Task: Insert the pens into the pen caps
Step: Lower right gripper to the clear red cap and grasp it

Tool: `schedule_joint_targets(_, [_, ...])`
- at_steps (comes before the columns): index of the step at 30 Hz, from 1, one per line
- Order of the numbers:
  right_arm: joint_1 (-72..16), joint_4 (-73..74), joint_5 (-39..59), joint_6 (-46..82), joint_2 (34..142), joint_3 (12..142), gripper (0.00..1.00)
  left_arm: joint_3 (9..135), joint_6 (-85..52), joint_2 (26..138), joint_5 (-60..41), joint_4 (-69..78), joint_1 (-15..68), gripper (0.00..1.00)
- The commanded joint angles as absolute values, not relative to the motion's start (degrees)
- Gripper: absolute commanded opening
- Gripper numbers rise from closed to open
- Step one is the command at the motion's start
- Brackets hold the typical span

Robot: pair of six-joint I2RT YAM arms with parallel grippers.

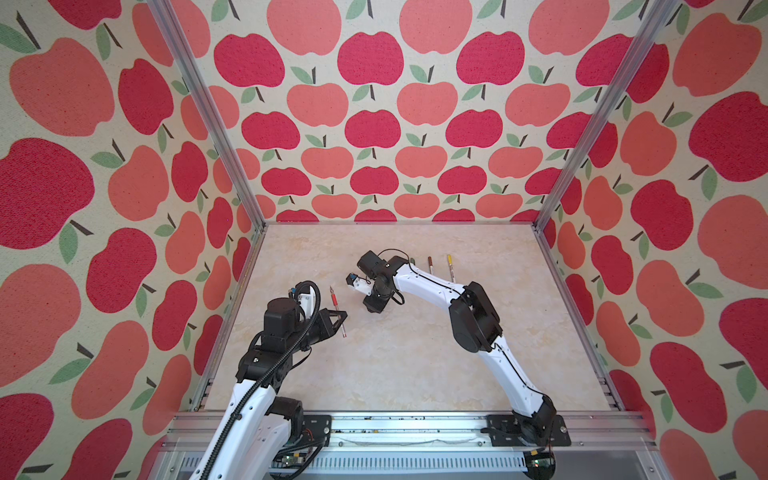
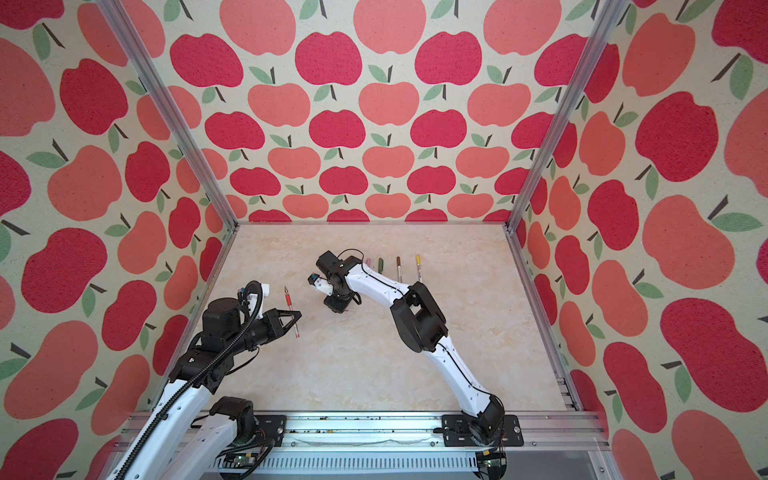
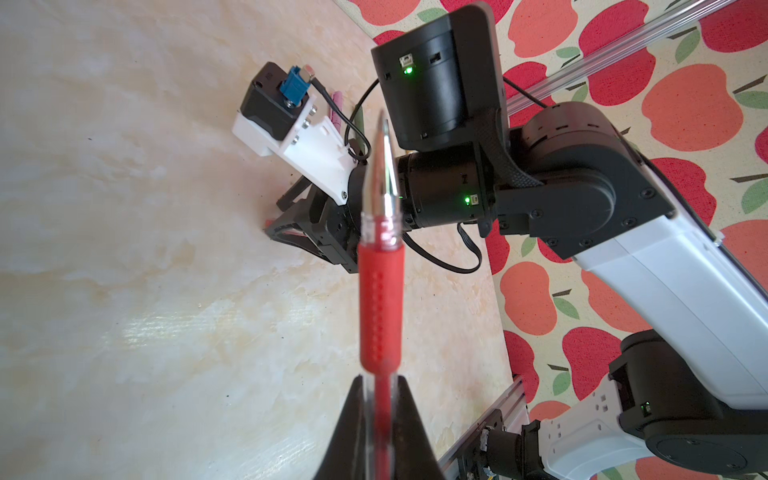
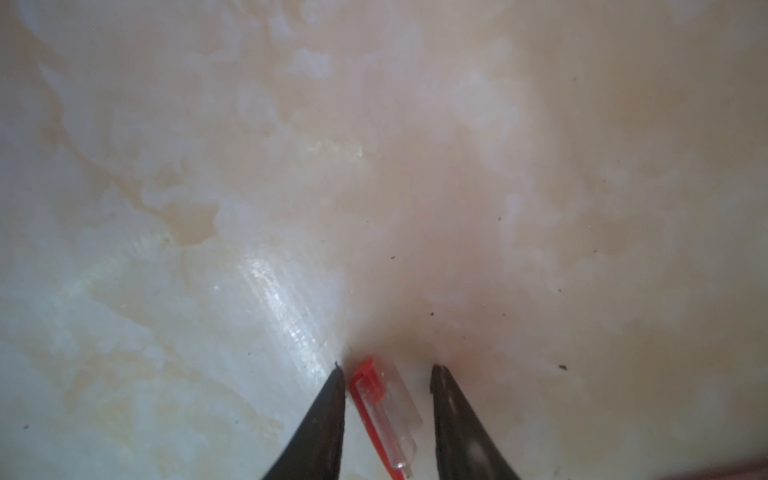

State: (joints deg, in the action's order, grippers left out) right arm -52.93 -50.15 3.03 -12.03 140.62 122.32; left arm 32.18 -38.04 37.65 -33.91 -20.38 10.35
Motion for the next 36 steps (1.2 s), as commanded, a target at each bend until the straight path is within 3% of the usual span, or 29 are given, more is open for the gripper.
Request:
schedule_joint_targets(1, [-53.61, -52.68, 2.67, -11.15, 141.42, 120.46, 0.29, 32.34, -38.59, 37.44, -35.22, -18.93, 10.02, 0.0])
schedule_joint_targets(5, [-53.61, -51.21, 3.0, -8.88, 138.78, 117.02, 0.2, 32.12, -38.72, 37.59, -35.42, -18.47, 10.08, 0.0])
schedule_joint_targets(12, [-53.61, -48.48, 4.48, -2.76, 134.12, 111.11, 0.18, 32.08, -38.63, 37.23, -35.51, -18.46, 10.07, 0.0])
schedule_joint_targets(14, [-53.61, -48.36, 4.06, -0.78, 133.28, 110.16, 0.23, 32.08, -38.58, 37.29, -35.51, -18.34, 10.03, 0.0])
schedule_joint_targets(18, [-53.59, -47.88, 3.13, 1.72, 131.87, 108.04, 0.41, 32.14, -38.69, 37.65, -35.63, -17.78, 10.03, 0.0])
schedule_joint_targets(22, [-53.6, -47.97, 1.66, 1.9, 131.4, 106.84, 0.44, 32.17, -38.85, 37.79, -35.71, -17.36, 10.02, 0.0])
schedule_joint_targets(36, [-53.96, -50.68, -0.86, 0.36, 135.73, 109.68, 0.29, 32.41, -39.02, 37.09, -35.6, -17.84, 10.03, 0.0])
